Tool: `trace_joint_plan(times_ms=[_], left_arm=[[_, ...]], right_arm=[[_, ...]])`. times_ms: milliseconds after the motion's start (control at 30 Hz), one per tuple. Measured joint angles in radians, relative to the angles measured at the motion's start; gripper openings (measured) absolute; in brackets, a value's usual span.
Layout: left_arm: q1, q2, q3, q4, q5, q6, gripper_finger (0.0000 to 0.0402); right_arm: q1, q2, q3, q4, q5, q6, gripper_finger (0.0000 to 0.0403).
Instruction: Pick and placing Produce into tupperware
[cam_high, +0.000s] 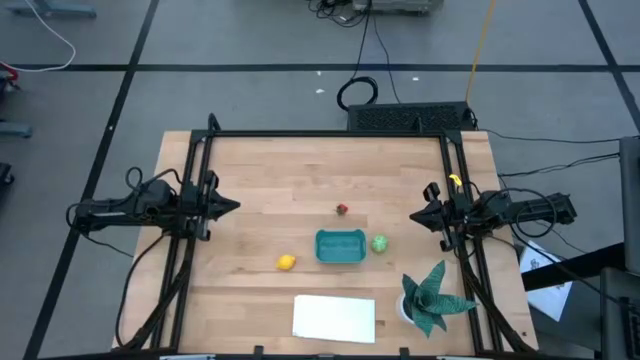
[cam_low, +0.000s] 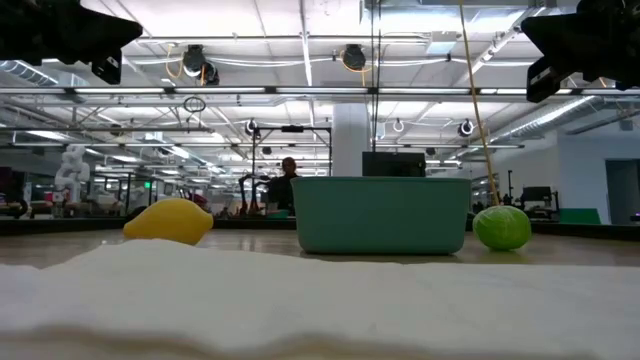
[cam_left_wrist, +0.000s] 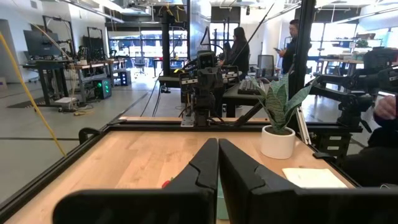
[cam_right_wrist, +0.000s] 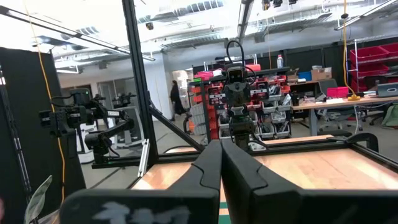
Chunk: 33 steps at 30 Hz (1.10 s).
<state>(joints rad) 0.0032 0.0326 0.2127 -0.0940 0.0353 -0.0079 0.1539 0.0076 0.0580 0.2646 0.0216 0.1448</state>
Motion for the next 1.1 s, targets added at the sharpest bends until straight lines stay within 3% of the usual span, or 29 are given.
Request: trace_joint_plan(times_ms=[1100], left_arm=[[0.000,0.000,0.000,0.037,-0.012,-0.014,0.0017]], right_arm=[[0.000,0.000,0.000,0.015,0.000,0.000,0.0000]])
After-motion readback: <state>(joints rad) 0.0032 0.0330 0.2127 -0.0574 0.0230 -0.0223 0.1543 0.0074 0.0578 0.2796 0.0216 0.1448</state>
